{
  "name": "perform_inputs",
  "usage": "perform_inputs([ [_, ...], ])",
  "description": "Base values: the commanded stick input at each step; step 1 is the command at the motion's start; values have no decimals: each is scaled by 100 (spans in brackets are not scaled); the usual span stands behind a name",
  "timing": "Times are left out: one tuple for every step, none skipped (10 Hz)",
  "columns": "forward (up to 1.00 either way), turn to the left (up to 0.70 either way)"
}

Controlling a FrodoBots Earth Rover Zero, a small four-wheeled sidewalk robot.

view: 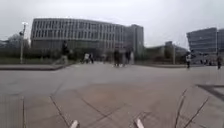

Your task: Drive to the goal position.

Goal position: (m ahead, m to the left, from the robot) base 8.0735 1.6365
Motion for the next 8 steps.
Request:
perform_inputs([
  [85,8],
  [85,0],
  [85,0],
  [85,0],
  [85,0],
  [85,0],
  [85,0],
  [85,0],
])
